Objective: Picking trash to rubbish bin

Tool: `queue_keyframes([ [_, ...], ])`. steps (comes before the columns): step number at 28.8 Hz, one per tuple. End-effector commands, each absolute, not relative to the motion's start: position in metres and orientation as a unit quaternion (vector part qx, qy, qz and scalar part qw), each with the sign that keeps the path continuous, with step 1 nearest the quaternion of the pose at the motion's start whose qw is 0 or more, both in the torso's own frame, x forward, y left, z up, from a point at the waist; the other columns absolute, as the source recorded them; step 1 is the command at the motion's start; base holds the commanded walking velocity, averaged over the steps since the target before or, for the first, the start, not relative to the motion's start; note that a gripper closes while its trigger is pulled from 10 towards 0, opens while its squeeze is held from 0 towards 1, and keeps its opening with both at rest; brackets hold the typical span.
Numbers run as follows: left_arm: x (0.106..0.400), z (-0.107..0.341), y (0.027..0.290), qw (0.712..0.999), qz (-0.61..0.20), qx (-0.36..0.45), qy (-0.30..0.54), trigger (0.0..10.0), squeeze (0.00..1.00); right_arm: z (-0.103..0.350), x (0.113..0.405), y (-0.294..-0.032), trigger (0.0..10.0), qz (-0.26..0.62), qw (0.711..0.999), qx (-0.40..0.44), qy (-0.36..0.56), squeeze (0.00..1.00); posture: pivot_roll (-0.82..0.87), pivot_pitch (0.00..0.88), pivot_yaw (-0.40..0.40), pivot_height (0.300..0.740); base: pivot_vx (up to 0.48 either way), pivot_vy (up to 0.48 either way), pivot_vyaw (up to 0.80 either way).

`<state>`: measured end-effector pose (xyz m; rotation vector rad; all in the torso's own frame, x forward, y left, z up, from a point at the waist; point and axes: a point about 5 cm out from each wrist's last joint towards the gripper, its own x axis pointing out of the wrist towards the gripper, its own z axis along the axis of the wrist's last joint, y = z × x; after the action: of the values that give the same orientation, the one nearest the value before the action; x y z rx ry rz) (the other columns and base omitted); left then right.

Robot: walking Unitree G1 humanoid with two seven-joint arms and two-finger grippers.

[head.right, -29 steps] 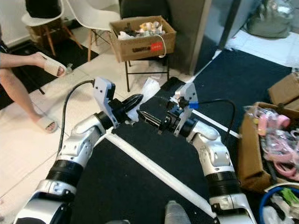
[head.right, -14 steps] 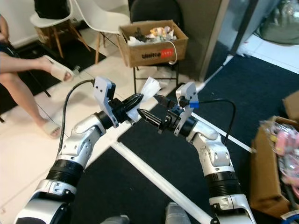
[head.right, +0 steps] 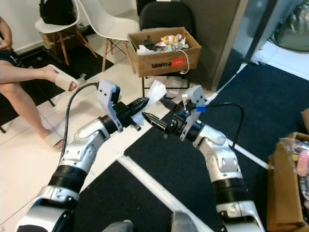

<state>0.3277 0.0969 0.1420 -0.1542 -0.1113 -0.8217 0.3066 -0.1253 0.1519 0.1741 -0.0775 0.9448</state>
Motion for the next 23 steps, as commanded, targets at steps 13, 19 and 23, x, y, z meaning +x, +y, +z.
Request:
queue_keyframes([
  [13,0.3267,0.1422,0.0982,0.911,-0.402,-0.071,-0.059,10.0,0.0,0.1542,0.3066,-0.1258,10.0,0.455,0.886,0.08,-0.041,0.0,-0.06,0.0,0.044,0.74,0.48,0.0,0.0],
  [19,0.3267,0.1423,0.0984,0.911,-0.402,-0.071,-0.059,10.0,0.0,0.1544,0.3065,-0.1257,10.0,0.455,0.886,0.081,-0.041,0.0,-0.06,0.0,0.045,0.74,0.48,0.0,0.0],
  [23,0.3266,0.1422,0.0983,0.911,-0.402,-0.071,-0.06,10.0,0.0,0.1544,0.3065,-0.1257,10.0,0.455,0.886,0.081,-0.042,0.0,-0.06,0.0,0.045,0.74,0.48,0.0,0.0],
])
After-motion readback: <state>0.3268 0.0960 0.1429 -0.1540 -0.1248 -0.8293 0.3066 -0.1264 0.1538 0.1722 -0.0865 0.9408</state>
